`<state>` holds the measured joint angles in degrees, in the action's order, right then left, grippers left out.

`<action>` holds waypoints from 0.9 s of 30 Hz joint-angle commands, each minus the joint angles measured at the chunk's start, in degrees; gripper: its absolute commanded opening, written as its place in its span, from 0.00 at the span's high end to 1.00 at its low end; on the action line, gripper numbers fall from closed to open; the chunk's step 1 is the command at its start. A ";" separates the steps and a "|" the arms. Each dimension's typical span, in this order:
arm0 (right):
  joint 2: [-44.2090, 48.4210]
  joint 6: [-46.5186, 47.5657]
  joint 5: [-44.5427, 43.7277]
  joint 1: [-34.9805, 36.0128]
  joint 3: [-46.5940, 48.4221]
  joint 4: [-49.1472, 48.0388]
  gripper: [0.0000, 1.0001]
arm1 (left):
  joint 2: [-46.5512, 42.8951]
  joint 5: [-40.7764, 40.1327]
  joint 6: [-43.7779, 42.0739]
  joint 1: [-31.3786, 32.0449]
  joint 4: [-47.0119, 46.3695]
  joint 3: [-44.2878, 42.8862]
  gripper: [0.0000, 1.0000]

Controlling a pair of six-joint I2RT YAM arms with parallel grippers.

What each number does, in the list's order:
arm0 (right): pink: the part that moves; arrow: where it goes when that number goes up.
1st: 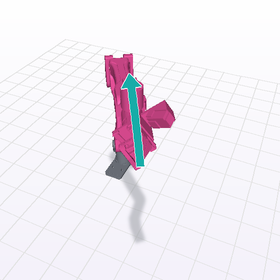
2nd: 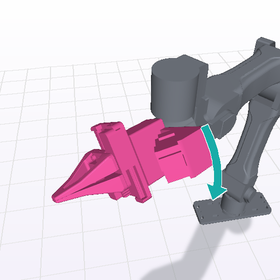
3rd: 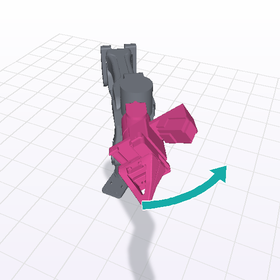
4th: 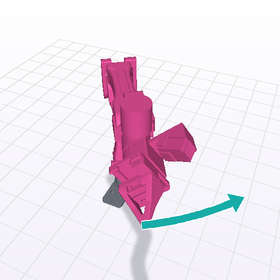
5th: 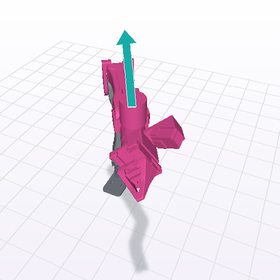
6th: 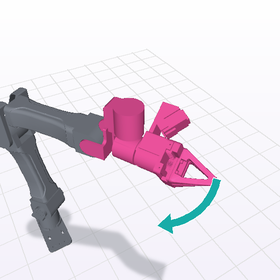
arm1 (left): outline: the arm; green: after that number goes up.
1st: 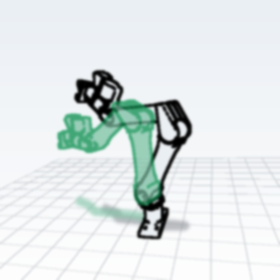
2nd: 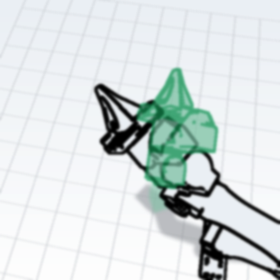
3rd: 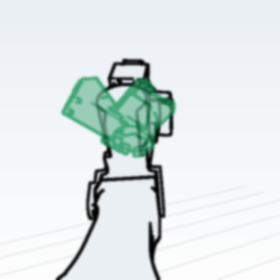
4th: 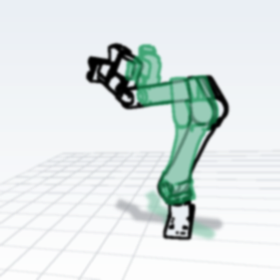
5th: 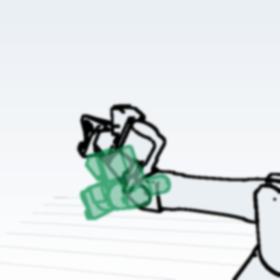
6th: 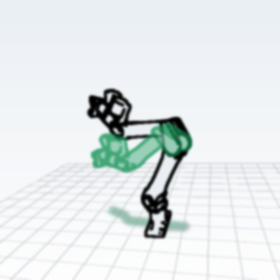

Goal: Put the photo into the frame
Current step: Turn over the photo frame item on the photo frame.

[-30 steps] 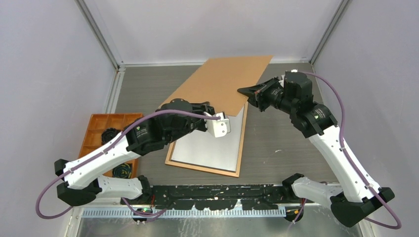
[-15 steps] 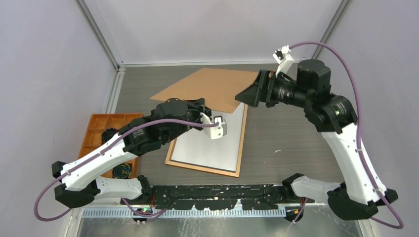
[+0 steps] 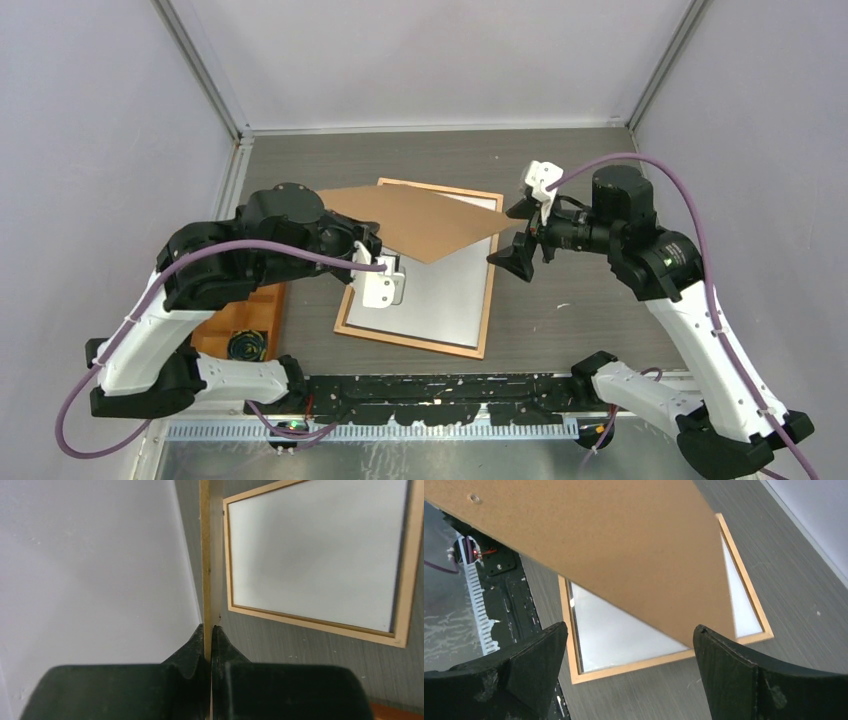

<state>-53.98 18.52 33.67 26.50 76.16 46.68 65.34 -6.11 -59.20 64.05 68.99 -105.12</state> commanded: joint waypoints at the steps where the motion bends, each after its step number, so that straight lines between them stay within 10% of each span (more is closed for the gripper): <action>1: 2.51 4.24 9.59 -0.05 -2.23 -9.33 0.01 | 1.68 4.06 0.56 -0.06 6.89 -5.92 1.00; 17: 1.82 4.11 13.38 5.18 -6.45 -12.70 0.09 | 0.43 1.90 0.04 -0.03 1.17 -0.50 1.00; 27: -0.23 6.24 -5.11 18.14 -10.27 -18.91 0.12 | 2.70 1.62 0.74 -0.03 1.02 -3.52 1.00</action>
<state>-53.67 23.40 38.06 41.60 67.68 33.91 68.82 -2.79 -58.43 64.03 76.44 -105.62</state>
